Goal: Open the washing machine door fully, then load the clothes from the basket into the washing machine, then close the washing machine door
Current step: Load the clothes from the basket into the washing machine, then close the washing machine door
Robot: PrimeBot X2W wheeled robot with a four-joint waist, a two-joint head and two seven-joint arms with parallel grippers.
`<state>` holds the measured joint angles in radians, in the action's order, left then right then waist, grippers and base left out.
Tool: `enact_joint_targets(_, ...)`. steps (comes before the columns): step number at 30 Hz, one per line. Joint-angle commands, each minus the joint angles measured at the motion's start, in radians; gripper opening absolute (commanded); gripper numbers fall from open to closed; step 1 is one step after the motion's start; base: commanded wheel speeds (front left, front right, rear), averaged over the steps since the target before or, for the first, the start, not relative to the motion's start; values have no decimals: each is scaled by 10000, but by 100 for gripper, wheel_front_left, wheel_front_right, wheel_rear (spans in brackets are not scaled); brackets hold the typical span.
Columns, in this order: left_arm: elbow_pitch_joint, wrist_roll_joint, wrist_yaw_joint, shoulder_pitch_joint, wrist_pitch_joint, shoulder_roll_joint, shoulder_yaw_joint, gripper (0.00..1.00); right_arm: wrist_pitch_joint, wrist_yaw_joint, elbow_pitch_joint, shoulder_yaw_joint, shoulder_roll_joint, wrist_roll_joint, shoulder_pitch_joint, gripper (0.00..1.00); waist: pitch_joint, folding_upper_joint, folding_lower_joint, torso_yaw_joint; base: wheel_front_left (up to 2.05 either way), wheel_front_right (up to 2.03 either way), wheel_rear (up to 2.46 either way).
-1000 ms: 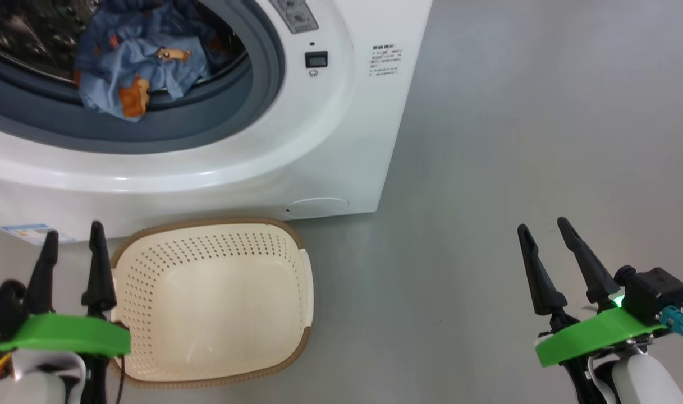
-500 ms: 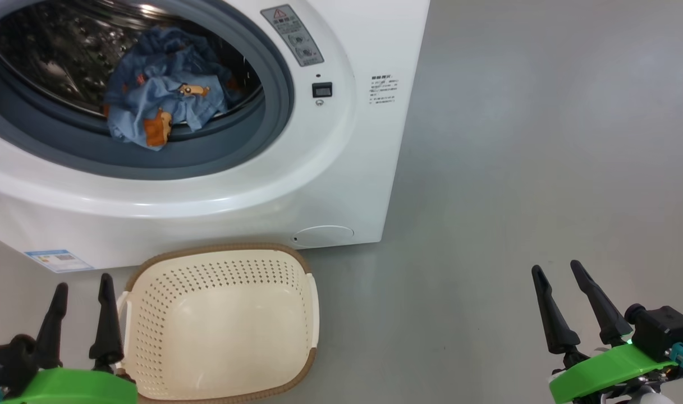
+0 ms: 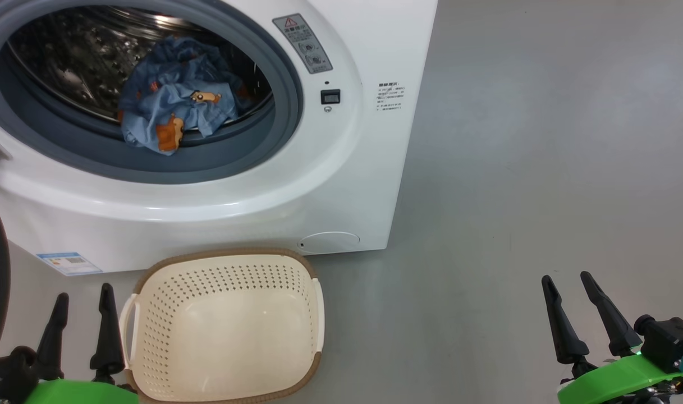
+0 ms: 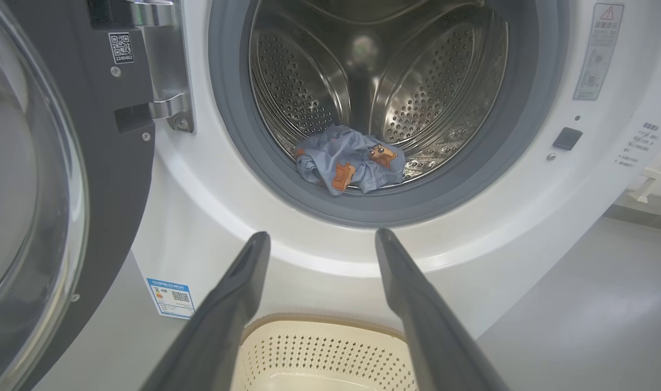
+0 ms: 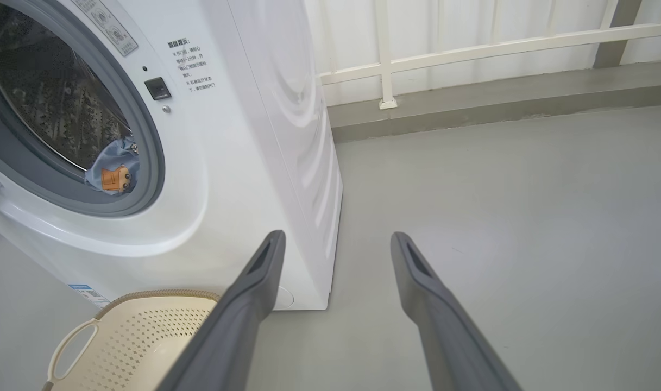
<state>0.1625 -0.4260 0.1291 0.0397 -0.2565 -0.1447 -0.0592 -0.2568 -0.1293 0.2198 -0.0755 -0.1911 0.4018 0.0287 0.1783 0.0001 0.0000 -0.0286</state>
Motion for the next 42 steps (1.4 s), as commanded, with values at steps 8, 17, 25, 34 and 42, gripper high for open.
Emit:
enact_joint_targets(8,-319,148,15,123,-53,-275,-297,100,-49,-14,-256,-183,-100,89,31,100,81,-1,0,-9,0,0,0)
enact_joint_targets(17,-364,87,15,146,-53,-314,-217,100,-49,-14,-261,-187,-103,83,46,100,108,-1,0,0,-6,6,0)
enact_joint_targets(25,-411,79,15,167,-53,-315,-194,100,-49,-14,-268,-180,-107,75,73,100,169,-1,0,23,-93,93,0)
enact_joint_targets(34,-423,60,15,145,-53,-330,-194,100,-49,-14,-259,-169,-103,75,74,100,173,-1,0,25,-86,86,0)
enact_joint_targets(42,-450,77,15,172,-53,-285,-120,100,-49,-14,-261,-165,-136,65,62,100,139,-1,0,117,-4,4,0)
